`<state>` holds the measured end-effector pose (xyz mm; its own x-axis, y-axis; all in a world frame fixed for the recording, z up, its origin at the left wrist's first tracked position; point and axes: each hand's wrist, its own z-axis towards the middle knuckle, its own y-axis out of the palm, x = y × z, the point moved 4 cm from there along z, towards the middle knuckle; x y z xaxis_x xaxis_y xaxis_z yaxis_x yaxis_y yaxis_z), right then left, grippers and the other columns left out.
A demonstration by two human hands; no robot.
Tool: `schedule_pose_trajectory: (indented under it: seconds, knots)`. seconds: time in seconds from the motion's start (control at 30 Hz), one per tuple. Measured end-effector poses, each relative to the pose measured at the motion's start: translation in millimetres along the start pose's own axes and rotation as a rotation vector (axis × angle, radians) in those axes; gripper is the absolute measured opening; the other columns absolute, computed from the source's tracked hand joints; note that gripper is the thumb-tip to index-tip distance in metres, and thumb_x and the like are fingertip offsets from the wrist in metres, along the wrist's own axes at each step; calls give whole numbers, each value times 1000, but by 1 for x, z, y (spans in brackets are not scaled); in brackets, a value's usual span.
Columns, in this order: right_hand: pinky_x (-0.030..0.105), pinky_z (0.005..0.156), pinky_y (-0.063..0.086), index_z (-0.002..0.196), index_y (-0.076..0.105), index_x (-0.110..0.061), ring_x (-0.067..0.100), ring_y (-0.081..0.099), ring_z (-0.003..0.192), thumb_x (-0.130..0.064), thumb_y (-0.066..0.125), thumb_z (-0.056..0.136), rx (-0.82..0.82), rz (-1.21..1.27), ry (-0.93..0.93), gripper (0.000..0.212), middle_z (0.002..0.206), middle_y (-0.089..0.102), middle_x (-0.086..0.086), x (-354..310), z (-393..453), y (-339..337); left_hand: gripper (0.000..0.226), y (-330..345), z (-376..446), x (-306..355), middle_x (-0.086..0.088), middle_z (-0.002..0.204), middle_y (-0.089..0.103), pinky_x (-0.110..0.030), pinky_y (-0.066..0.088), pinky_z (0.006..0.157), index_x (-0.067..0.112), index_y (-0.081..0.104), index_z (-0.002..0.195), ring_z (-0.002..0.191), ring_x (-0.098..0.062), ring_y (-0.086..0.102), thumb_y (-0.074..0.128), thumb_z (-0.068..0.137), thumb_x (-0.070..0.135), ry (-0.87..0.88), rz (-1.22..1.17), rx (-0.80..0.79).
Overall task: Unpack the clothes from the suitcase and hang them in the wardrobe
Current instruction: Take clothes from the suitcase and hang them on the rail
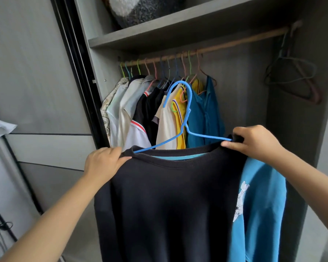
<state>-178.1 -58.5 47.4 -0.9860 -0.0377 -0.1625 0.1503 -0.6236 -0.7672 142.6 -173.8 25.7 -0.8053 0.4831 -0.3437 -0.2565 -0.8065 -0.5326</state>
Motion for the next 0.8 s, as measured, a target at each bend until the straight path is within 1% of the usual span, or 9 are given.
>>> schedule_pose_trajectory:
  seconds: [0.1,0.13,0.2,0.3,0.43,0.5,0.57,0.7,0.8]
  knots:
    - [20,53,35,56,45,-23,11,42,47,-31,74,73,-159,198,26,35,52,45,-6,8,-10,-9,54,13,15,15,-9,73,64,-33,42,68,6,63,75,78,-28,61,33,95,46,-124,36,-266]
    - [17,55,36,59,50,-24,10,48,52,-25,75,73,-248,262,13,29,56,50,-6,8,-15,-12,38,15,22,22,-8,98,62,-35,39,82,9,62,95,101,-27,54,40,95,40,-213,61,-360]
    - [14,57,38,66,57,-24,1,53,64,-14,72,76,-364,332,-21,21,64,59,-3,8,-29,-15,27,15,32,45,-8,123,44,-35,33,95,12,48,118,119,-25,38,47,94,21,-347,79,-512]
    - [18,59,38,71,65,-11,2,52,64,-6,68,80,-259,410,104,10,68,63,6,21,-49,-24,28,16,42,89,-9,120,51,-33,37,88,9,40,116,112,-27,49,47,90,9,-373,-64,-538]
    - [10,60,39,72,65,-12,-7,54,62,-9,69,78,-161,318,218,8,65,61,0,33,-76,-40,26,22,57,128,-5,97,59,-32,42,68,13,43,117,92,-27,57,44,96,28,-345,-563,-562]
    - [9,59,38,66,60,-17,-5,55,61,-11,68,80,-181,265,244,17,62,58,-3,32,-87,-52,23,23,67,144,2,72,51,-29,36,60,14,53,98,80,-24,53,43,96,34,-216,-635,-557]
    - [13,61,38,65,54,-21,4,53,64,-15,64,83,-301,218,298,21,65,54,-5,34,-95,-62,34,20,77,160,4,61,40,-30,32,60,13,46,73,74,-23,48,39,97,36,-122,-599,-523]
    - [19,67,34,77,56,-17,10,46,72,-14,58,87,-551,404,511,10,75,52,-3,32,-119,-74,38,5,105,204,-1,64,44,-34,30,62,16,33,66,72,-25,45,34,98,36,15,-591,-468]
    - [21,64,31,71,56,-20,10,42,65,-18,57,87,-404,441,572,16,64,47,-4,31,-129,-81,30,3,125,225,-12,88,59,-36,37,70,9,52,91,91,-31,55,37,98,34,58,-687,-454]
